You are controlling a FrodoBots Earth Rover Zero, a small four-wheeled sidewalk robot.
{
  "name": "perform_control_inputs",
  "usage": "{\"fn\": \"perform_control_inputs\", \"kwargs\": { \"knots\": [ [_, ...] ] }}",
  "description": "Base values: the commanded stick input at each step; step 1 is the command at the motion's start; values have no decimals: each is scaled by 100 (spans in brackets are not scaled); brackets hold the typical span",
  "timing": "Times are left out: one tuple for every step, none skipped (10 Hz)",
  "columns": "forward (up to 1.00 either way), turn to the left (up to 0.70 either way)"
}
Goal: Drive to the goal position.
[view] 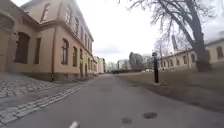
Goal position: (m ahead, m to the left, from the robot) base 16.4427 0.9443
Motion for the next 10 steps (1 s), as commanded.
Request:
{"fn": "perform_control_inputs", "kwargs": {
  "knots": [
    [70, 0],
    [70, 0],
    [70, 0],
    [70, 0],
    [70, 0],
    [70, 0],
    [70, 0],
    [70, 0],
    [70, 0],
    [70, 0]
  ]
}}
